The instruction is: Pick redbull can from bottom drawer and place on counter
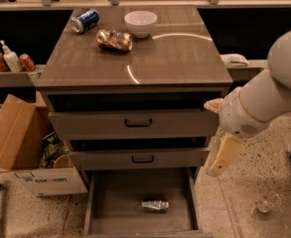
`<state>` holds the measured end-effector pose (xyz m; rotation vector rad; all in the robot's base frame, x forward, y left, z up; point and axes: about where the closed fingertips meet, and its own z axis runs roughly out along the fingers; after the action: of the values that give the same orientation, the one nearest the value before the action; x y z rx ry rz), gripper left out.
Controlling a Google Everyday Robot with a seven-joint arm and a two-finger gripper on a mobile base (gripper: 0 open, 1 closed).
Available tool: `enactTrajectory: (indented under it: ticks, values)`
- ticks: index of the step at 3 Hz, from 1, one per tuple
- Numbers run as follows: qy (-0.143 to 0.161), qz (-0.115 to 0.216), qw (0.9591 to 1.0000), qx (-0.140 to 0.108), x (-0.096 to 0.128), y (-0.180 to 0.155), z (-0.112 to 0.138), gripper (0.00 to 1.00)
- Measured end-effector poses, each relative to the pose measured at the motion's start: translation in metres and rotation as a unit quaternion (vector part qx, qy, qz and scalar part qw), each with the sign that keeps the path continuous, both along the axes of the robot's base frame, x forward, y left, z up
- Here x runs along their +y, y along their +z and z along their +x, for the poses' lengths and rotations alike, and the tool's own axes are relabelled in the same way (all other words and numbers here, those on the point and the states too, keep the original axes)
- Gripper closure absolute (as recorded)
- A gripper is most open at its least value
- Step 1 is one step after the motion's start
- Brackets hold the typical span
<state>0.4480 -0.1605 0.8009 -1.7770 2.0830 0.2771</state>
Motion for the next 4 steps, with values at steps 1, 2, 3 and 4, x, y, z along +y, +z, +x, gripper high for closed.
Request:
enactTrajectory:
  ticks: [1,2,3,4]
  values:
    - [-0.001,0.029,0.9995,0.011,-0.006,-0.068,-0.002,0.00]
    - [0.010,0.071,0.9973,0.017,-0.003,-0.138,-0.009,0.00]
    - [0.007,0.090,0.9941,0.060,0.004,-0.211,-0.016,0.00]
    - [0.005,0.083,0.9947,0.060,0.005,-0.213,-0.017,0.00]
